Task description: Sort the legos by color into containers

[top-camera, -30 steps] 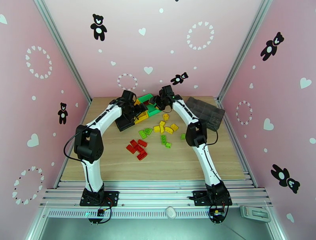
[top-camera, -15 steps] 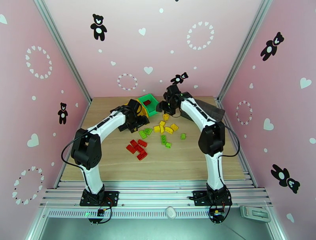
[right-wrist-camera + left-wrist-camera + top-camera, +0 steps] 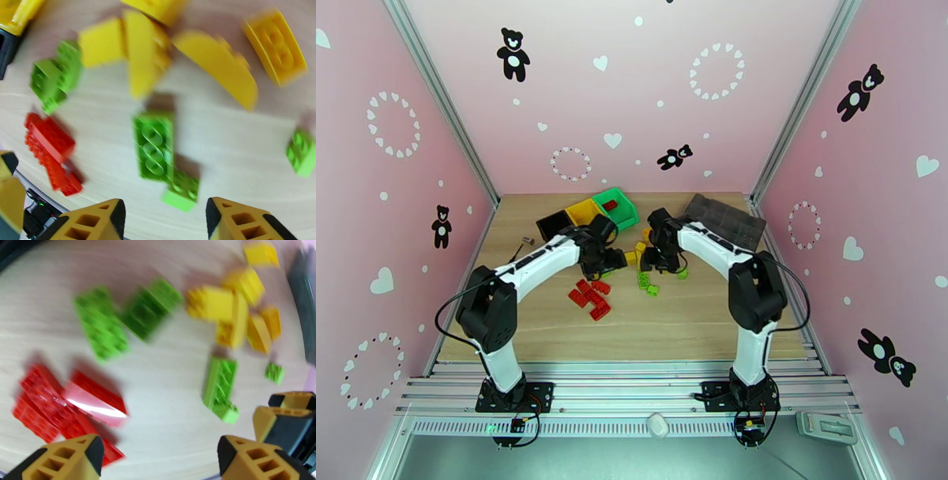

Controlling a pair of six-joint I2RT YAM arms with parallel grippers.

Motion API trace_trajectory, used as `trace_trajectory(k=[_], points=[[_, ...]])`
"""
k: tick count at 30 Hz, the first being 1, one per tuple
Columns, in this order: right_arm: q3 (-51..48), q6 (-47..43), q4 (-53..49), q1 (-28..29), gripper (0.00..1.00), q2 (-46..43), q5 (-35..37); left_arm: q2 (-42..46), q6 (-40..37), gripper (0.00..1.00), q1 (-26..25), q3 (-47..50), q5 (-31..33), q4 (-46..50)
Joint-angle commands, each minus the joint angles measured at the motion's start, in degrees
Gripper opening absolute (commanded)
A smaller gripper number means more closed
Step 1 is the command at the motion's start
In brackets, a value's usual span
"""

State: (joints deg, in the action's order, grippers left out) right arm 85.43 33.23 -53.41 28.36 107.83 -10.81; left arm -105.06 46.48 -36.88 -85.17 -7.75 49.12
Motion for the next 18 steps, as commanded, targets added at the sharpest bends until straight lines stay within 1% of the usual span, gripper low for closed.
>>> trace_trajectory(k=[1,6,7,9,12,16,18], points=[[-4.69,2.4,-0.09,-0.86,0.55,-7.52,4.89,-5.51,1.79,0.8,-3.4,-5.36,2.42,2.73],[-14.41,5.29,-0.56,-3.86,0.55,-16.43,6.54,-14.01,2.84,0.8,-7.21,-13.92,2.97,5.05],[-16.16,5.54,-0.66,-4.23,0.55,-18.37,6.74,-16.07,2.7,0.79,-7.8,-16.33,3.23,5.95],[-18.62,5.64,-1.14,-4.38,0.57,-21.55,7.02,-20.22,2.3,0.73,-8.86,-21.47,4.13,8.91],[-21.41,6.02,-1.9,-4.39,0.59,-25.42,7.12,-25.76,2.01,0.7,-9.85,-28.47,6.95,13.89],[-24.47,6.65,-2.25,-4.41,0.59,-29.13,6.72,-28.97,2.62,0.7,-10.05,-31.7,9.74,15.99],[-25.34,6.67,-2.45,-4.43,0.59,-30.39,6.59,-30.16,2.82,0.7,-10.04,-32.39,9.48,15.96]])
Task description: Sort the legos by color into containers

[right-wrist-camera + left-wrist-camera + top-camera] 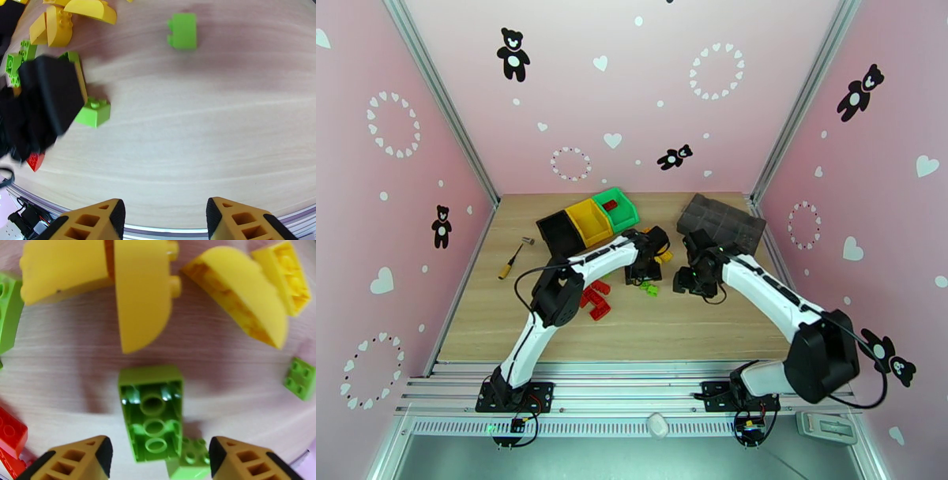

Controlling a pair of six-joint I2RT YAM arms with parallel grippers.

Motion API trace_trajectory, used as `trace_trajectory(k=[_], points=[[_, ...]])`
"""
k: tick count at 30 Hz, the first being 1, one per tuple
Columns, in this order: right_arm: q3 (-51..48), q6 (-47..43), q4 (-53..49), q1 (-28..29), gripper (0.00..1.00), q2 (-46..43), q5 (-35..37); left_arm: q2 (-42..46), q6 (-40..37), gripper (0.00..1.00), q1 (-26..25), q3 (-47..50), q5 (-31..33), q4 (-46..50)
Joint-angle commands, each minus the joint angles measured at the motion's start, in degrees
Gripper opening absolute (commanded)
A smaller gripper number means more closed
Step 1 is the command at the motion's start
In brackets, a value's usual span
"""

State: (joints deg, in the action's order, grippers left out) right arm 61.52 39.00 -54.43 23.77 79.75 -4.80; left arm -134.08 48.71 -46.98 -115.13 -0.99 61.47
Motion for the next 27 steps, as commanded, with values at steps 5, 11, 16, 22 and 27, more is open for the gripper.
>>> trace_trajectory(k=[5,11,16,22,27], points=[[-2.23,0.42,-2.34,0.07,0.59,-4.59,0.64,-3.0,1.43,0.65,-0.04,-3.16,1.84,2.41],[-2.98,0.09,-2.36,0.09,0.59,-5.59,0.34,-4.14,1.47,0.54,-0.81,-5.51,1.31,2.49],[-2.89,0.28,-1.02,0.1,0.59,-5.39,-0.95,-2.9,1.83,0.39,-1.01,-3.69,1.21,1.6],[-1.66,0.46,0.33,0.15,0.59,-4.02,-2.17,2.02,0.8,0.29,-1.01,-2.59,2.22,0.2],[-0.01,-0.15,3.29,0.34,0.58,-1.95,-5.64,6.49,0.56,0.28,-0.24,-1.26,3.52,-0.19]])
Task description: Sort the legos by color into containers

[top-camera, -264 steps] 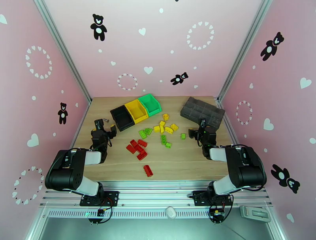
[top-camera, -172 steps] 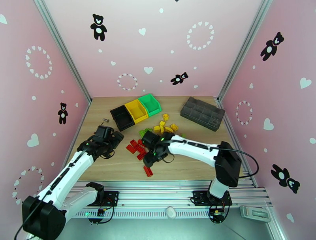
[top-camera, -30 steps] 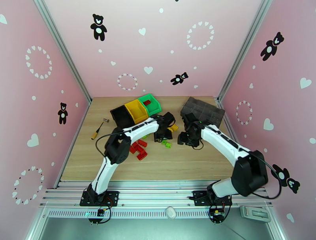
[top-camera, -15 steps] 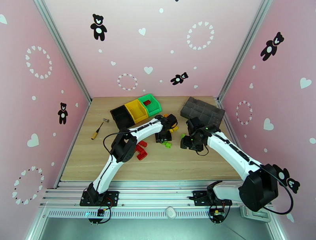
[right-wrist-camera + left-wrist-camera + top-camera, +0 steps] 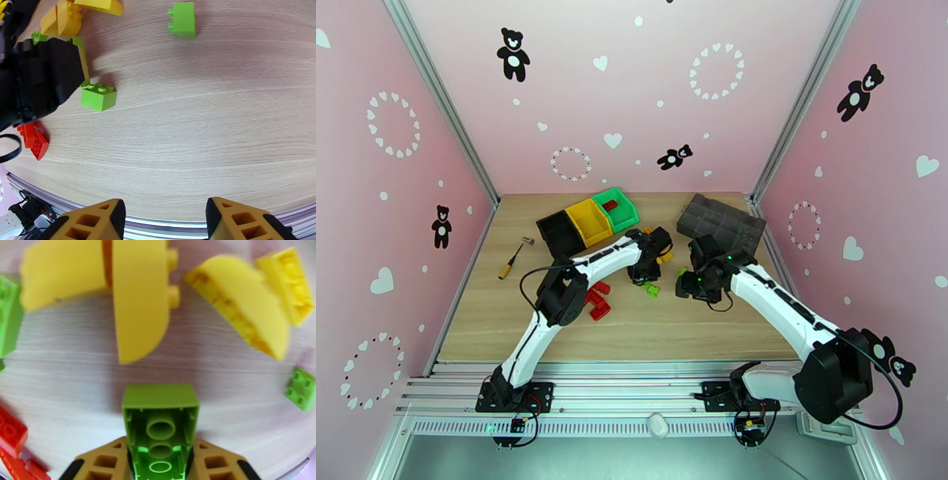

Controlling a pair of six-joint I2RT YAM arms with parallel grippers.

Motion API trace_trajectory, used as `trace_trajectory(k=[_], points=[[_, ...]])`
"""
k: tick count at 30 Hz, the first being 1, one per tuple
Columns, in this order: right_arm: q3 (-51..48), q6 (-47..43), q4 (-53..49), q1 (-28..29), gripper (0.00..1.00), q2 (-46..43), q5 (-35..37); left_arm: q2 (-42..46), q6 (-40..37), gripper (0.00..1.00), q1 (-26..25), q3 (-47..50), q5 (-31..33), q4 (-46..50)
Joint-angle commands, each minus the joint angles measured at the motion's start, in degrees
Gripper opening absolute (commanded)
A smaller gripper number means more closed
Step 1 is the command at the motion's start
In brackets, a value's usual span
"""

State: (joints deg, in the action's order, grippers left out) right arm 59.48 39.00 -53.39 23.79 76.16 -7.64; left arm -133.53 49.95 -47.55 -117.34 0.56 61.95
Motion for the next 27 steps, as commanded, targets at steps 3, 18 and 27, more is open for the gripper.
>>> trace_trajectory(k=[3,18,27], points=[[3.57,-0.42,5.65,0.8,0.58,4.03,-7.01,8.99,-0.51,0.28,2.08,3.41,2.58,-1.17],[23.76,-0.39,5.94,7.27,0.56,24.06,-10.91,11.76,-6.76,0.28,21.79,2.24,2.47,-0.01],[29.93,-1.38,2.71,7.77,0.57,29.02,-9.64,-2.34,-10.58,0.29,28.57,-18.77,0.25,4.31]])
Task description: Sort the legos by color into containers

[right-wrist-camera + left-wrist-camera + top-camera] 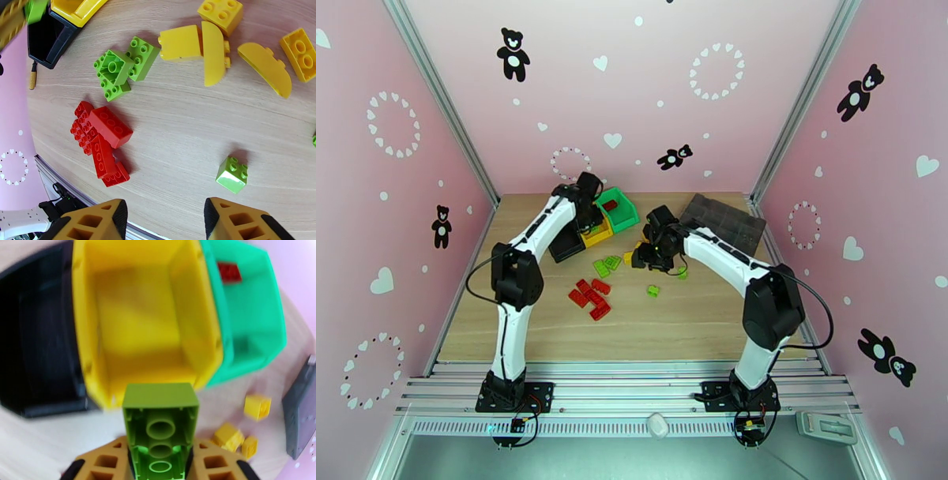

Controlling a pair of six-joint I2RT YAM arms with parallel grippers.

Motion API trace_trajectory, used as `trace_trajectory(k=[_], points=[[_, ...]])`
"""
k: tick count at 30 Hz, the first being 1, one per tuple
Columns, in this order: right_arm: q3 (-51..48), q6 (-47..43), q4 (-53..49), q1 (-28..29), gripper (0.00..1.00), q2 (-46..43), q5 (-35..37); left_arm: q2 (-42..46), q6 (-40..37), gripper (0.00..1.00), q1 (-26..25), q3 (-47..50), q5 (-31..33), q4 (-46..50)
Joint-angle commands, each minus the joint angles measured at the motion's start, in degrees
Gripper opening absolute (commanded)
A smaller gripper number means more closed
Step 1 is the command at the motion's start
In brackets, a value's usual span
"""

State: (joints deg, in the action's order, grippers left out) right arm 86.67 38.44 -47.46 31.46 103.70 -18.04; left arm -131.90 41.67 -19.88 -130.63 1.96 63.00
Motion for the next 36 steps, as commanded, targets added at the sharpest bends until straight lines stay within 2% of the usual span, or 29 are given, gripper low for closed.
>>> trace_trajectory(k=[1,5,9,11,18,24,36], points=[[3.21,-0.96,-3.52,0.03,0.57,1.83,0.83,-5.28,-2.3,0.29,1.42,-7.66,-1.5,3.71],[5.31,-1.67,-5.08,-0.21,0.59,3.14,1.71,-9.52,-1.47,0.36,3.72,-13.16,-3.43,3.52],[6.29,-2.0,-5.88,-0.8,0.6,3.8,2.08,-10.31,-1.82,0.62,4.5,-14.22,-5.73,1.76],[6.46,-2.13,-6.03,-1.17,0.61,4.01,2.18,-10.08,-2.05,0.69,4.48,-13.9,-6.74,1.19],[6.77,-2.52,-6.82,-1.88,0.61,4.32,2.63,-3.74,-2.45,0.7,3.33,-5.91,-6.39,-1.59],[6.33,-2.43,-8.62,-2.09,0.59,3.6,5.04,3.87,-4.07,0.7,0.15,3.31,-4.05,-3.0],[-4.33,-0.8,-5.86,-2.61,0.62,-3.8,7.25,20.1,-4.58,0.7,-6.88,30.53,-2.57,-10.54]])
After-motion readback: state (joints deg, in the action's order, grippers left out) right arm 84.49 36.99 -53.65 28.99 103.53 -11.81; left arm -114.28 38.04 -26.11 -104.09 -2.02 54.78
